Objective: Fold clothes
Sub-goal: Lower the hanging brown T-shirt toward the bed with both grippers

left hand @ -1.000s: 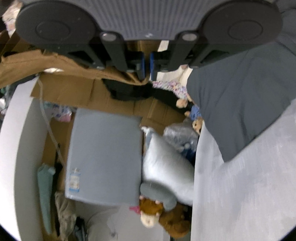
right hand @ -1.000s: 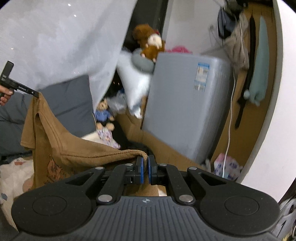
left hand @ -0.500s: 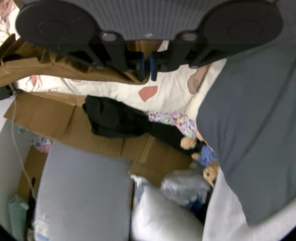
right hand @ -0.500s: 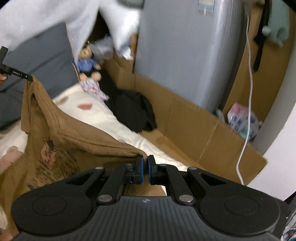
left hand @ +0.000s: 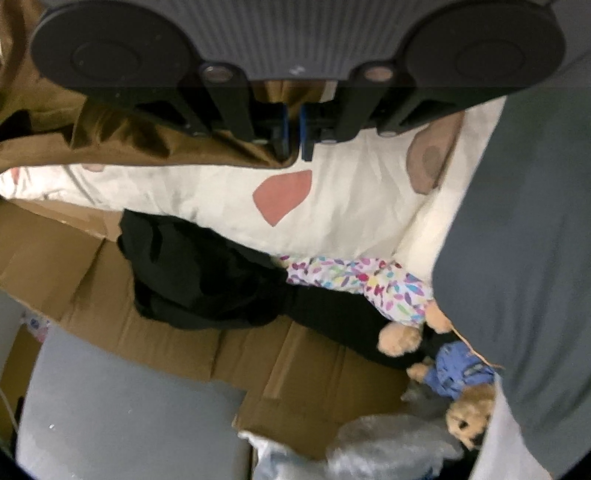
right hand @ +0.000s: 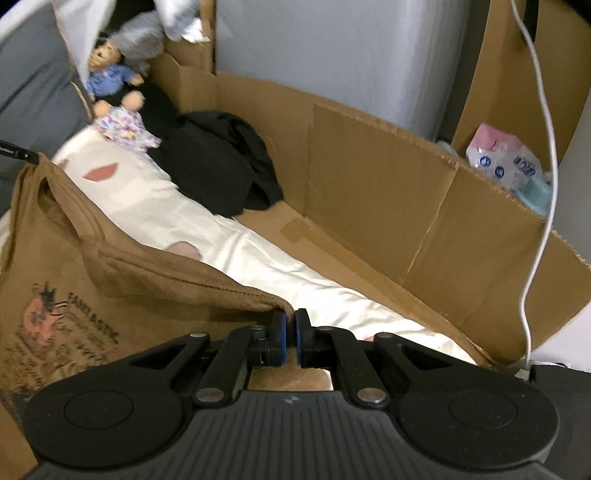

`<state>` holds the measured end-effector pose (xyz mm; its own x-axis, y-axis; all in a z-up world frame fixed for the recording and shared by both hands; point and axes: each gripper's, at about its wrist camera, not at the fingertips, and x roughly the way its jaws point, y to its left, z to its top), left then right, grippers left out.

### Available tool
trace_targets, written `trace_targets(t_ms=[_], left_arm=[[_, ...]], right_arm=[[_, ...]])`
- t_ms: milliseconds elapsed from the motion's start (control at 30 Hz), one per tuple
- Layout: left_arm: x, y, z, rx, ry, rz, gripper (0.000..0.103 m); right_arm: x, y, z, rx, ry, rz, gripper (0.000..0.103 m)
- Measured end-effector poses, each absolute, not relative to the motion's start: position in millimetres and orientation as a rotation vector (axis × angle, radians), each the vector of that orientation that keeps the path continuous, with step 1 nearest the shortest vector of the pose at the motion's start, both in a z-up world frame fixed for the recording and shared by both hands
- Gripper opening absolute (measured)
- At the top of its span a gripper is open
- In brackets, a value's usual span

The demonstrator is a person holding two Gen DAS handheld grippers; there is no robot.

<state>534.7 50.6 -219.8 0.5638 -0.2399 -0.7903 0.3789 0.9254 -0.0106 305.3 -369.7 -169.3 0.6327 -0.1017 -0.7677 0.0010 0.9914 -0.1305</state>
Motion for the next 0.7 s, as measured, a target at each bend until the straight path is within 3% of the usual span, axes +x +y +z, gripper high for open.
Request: trace_targets(t_ms=[333,700], left_arm=[[586,34,-277,0.183,0.97,-0.318,0.006],[614,41,-280,0.179,0.946,-0.288,0.006]], right_arm=[[375,-398,-231,-0.131,0.985,-0.089,0.005],[424,-398,-258,-0.137,1.009,-0.111,0.005]])
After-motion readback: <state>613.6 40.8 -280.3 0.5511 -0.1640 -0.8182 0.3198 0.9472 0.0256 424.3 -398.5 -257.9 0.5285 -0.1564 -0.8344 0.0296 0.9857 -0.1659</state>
